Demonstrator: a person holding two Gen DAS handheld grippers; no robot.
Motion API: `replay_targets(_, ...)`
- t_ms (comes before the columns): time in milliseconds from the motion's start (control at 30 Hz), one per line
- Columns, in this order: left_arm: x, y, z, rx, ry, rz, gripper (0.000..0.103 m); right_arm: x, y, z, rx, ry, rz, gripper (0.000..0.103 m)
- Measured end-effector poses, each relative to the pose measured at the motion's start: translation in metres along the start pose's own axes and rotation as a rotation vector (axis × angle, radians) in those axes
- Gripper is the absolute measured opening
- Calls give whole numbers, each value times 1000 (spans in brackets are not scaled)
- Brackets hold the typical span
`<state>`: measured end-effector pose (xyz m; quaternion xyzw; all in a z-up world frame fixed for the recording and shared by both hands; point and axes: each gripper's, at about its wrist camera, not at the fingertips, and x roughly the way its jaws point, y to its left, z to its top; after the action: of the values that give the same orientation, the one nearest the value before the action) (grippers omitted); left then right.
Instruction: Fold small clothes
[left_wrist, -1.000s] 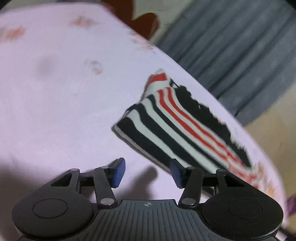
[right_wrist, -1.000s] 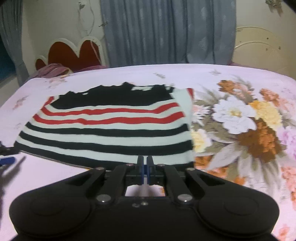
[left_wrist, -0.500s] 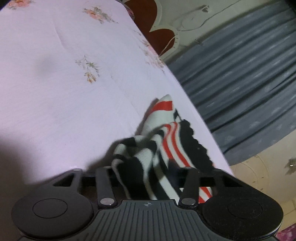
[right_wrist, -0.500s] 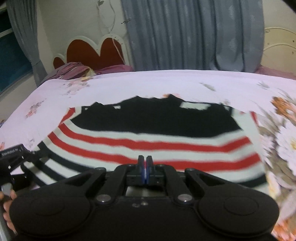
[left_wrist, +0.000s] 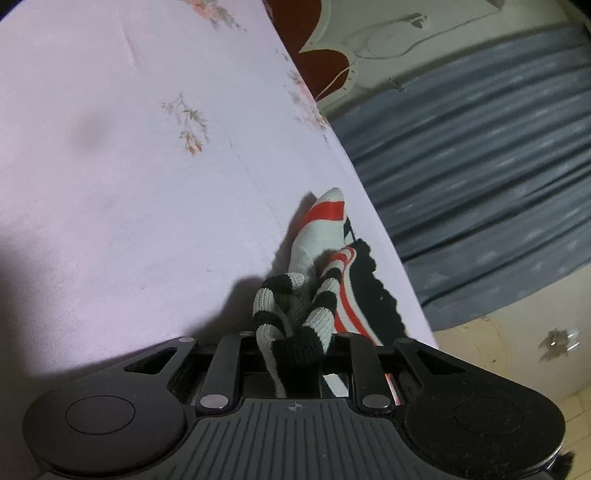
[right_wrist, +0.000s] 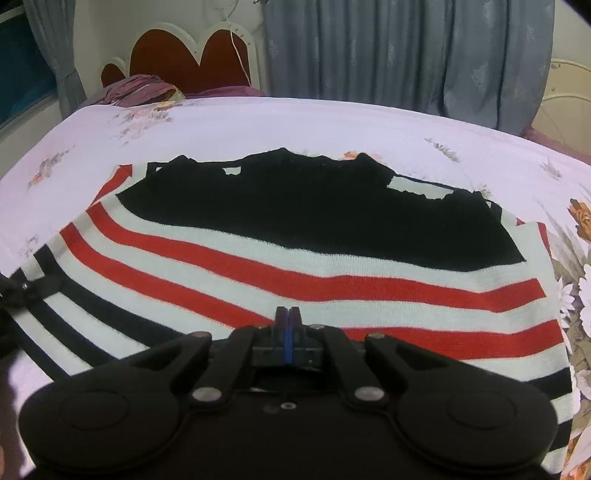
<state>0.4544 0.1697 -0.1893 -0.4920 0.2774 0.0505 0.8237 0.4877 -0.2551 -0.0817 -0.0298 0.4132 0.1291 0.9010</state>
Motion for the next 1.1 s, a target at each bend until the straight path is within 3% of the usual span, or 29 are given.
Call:
replay_targets(267,-17,-35,5,122,-10,-48,18,4,-4,2,57,1,24,0)
replay_targets(467,-21,-113,-6,277,24,-122,18,-12,-29,10,217,-26,123,4)
replay_targets(533,-18,-146,-19,353,53,-138,18,-29,-42,15,268,-77,169,5)
replay_targets(667,-8,-206,-60,489,121,-157,18,-66,-85,17,331,-168,148,5)
replay_targets(833,28,-258,-150,678,288,-86,19,-104,-165,-13,450,-206,57,8)
replay_targets(900,58,-261,-198,818,406,27,28,-114,-196,-30,514,-202,44,22)
replay_targets(933,59,-263,-212,875,420,46,37,-118,-209,-38,544,-202,48,38)
replay_targets(967,50,-267,-216,911,401,20,49,-121,-220,-43,570,-204,56,50)
replay_targets(1033,23,-270,-201,878,393,-58,49,-126,-232,-49,583,-211,103,49)
replay_targets(1100,1,-264,-169,845,328,-75,49,-123,-232,-49,566,-202,162,47)
